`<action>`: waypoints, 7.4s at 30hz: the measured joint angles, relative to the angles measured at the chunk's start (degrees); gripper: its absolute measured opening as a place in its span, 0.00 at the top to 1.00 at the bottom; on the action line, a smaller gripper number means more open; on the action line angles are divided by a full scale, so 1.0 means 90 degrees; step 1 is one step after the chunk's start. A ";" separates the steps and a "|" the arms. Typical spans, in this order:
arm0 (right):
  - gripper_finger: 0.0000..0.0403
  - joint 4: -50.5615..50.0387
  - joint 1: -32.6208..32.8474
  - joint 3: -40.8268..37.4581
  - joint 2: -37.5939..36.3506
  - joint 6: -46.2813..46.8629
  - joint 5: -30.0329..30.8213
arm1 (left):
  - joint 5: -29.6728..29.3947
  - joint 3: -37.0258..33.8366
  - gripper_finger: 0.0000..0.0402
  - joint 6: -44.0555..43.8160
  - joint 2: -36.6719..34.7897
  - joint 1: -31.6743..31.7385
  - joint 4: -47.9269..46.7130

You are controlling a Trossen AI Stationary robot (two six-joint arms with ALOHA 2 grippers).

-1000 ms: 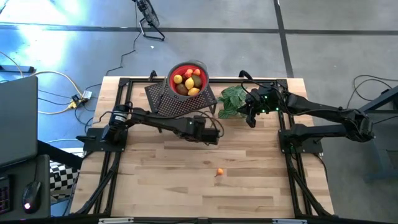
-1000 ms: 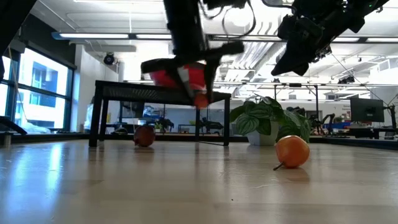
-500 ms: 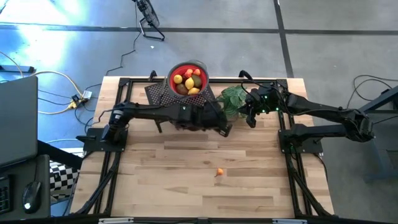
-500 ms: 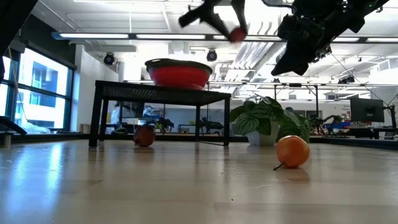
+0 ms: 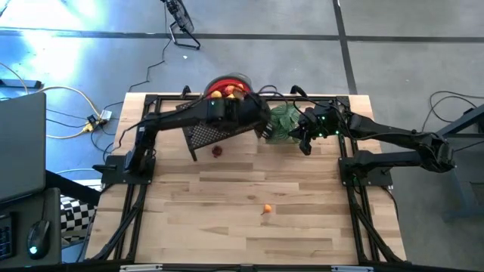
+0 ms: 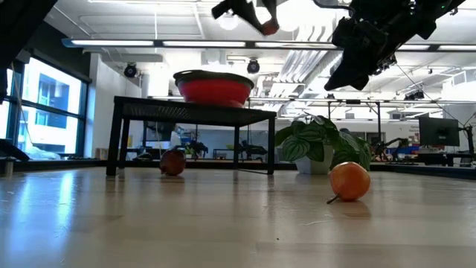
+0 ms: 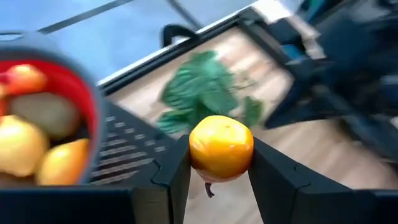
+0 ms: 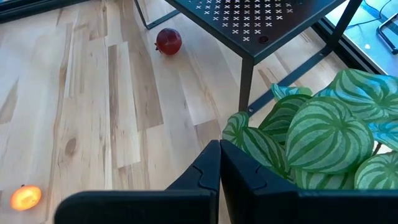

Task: Pick & Place Fruit
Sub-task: Put the orange pear into the red basket on the shelf, then put the red pomegranate into the red basket on the shelf

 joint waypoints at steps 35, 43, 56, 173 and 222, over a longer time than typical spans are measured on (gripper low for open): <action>0.99 0.0000 -0.0015 0.0000 0.0000 -0.0168 0.0551 | 0.0090 -0.0182 0.66 -0.0009 0.0501 0.1672 -0.0979; 0.99 0.0000 -0.0015 0.0000 0.0000 -0.0168 0.0551 | -0.0034 -0.0185 0.66 0.0004 0.0590 0.1677 -0.1162; 0.99 0.0000 -0.0015 0.0000 0.0000 -0.0165 0.0551 | -0.0120 -0.0185 0.66 0.0054 0.0636 0.1677 -0.1157; 0.99 0.0481 -0.0011 0.0000 0.0000 0.1012 0.0617 | -0.1762 -0.4211 1.00 -0.8028 0.0119 -0.4659 0.0381; 0.99 0.0472 -0.0010 0.0000 0.0000 0.1124 0.0597 | -0.3163 -0.6359 1.00 -0.8146 0.0124 -0.3239 0.2180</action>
